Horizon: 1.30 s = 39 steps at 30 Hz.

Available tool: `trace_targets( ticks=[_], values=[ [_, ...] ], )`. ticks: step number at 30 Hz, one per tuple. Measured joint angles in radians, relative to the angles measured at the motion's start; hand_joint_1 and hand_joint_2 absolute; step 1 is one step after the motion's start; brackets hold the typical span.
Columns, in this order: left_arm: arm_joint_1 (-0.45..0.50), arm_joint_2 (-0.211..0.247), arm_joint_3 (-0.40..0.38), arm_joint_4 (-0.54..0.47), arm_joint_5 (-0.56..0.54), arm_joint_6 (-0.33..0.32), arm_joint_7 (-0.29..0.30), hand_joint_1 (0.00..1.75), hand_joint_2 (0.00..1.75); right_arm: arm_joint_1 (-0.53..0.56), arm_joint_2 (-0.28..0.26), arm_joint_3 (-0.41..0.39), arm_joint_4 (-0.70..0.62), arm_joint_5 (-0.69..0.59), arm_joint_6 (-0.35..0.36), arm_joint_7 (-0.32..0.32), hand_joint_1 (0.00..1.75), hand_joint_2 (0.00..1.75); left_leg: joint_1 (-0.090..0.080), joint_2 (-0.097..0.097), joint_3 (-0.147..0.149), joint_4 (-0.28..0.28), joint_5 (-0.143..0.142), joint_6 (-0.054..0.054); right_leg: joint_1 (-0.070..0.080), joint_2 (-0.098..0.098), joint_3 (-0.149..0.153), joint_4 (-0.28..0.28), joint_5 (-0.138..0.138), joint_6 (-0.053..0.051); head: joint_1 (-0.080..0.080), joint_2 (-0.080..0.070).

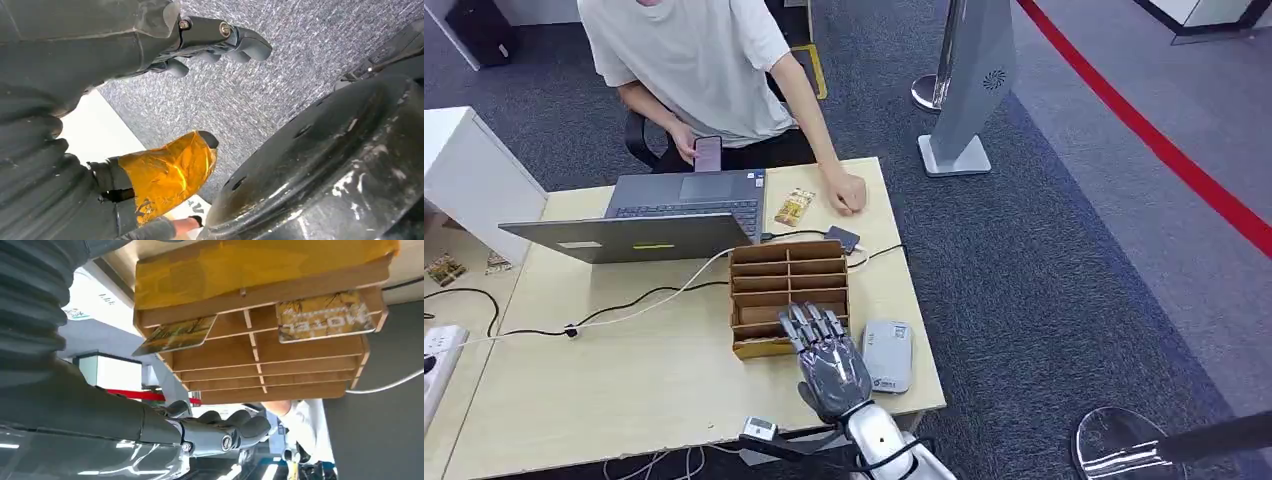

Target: Pass the card to the sensor for recognition and then transmit it.

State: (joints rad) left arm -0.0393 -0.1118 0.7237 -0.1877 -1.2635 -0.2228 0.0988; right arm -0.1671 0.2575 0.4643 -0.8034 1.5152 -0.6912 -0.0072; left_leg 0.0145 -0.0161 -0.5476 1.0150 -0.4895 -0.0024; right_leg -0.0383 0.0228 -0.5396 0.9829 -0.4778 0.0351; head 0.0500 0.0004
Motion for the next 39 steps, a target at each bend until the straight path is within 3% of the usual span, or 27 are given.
trace_targets(
  ticks=[20, 39],
  values=[
    [0.000, 0.001, 0.000, 0.000, -0.016, -0.003, 0.000, 0.00, 1.75, -0.013, 0.000, 0.002, 0.028, -0.015, 0.000, 0.028, 0.00, 1.75, 0.000, 0.000, 0.000, 0.000, 0.000, 0.000, 0.000, 0.000, 0.000, 0.000, 0.000, 0.000, 0.000, 0.000],
    [0.000, 0.008, 0.000, 0.000, -0.038, -0.013, 0.000, 0.00, 1.75, -0.088, 0.000, -0.108, 0.063, -0.002, 0.000, 0.035, 0.00, 1.75, 0.000, 0.000, 0.000, 0.000, 0.000, 0.000, 0.000, 0.000, 0.000, 0.000, 0.000, 0.000, 0.000, 0.000]
  ],
)
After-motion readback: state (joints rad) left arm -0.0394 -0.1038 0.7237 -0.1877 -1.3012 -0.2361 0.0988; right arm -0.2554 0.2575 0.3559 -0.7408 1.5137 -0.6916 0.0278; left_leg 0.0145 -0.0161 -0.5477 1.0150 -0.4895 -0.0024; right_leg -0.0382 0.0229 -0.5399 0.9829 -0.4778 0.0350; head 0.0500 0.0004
